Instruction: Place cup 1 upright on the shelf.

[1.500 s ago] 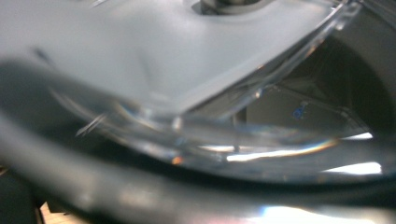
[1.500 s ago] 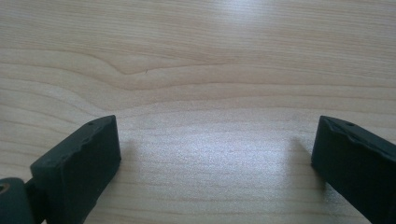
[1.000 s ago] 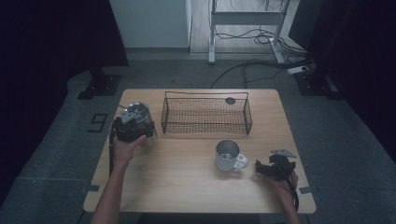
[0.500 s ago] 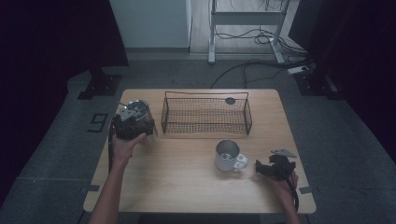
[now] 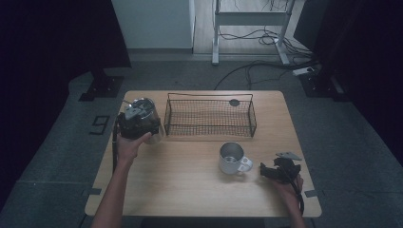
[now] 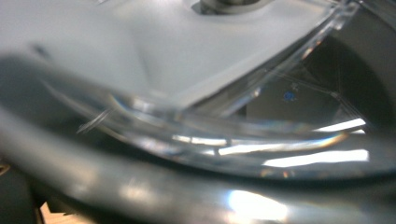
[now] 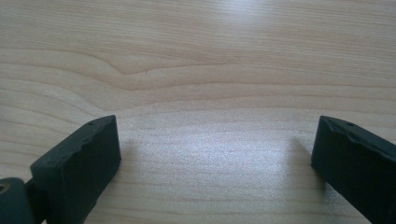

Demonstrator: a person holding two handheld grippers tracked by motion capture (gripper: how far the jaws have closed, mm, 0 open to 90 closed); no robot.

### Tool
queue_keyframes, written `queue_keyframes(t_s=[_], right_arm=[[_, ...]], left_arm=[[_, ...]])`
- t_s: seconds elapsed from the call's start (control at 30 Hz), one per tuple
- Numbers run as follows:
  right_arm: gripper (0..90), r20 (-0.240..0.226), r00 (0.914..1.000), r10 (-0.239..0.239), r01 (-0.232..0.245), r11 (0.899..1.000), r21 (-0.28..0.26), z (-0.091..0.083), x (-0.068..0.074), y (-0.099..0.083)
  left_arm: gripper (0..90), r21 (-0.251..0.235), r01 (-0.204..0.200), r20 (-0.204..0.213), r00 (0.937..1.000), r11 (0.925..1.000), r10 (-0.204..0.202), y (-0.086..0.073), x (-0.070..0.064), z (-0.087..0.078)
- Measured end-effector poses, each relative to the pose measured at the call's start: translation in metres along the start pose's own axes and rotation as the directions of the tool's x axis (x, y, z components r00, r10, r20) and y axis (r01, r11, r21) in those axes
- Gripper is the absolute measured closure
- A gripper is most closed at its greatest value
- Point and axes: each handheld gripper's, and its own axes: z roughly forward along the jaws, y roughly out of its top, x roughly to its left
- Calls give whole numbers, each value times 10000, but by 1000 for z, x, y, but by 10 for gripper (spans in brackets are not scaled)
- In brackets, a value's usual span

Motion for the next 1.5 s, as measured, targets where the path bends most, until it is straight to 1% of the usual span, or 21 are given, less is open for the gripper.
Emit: queue_keyframes(t_s=[0.27,0.63,0.9,1.07,1.2,1.5], right_arm=[[10,1,10000,4,-4,10000,1,0,0,0],[10,6,10000,3,-3,10000,2,0,0,0],[10,6,10000,3,-3,10000,1,0,0,0],[11,2,10000,-16,16,10000,-22,0,0,0],[10,1,10000,-9,9,10000,-24,0,0,0],[10,-2,10000,-4,4,10000,-18,0,0,0]], left_arm=[[40,-71,64,111,9999,10000,-63,5,-4,2],[41,-162,-21,185,9998,9999,24,15,-12,3],[40,-115,-55,255,9997,9999,58,20,-17,8],[40,-166,-130,324,9994,9998,136,25,-21,10],[41,-162,-47,405,9992,9999,53,27,-23,14],[40,-107,-79,417,9991,9999,83,32,-29,19]])
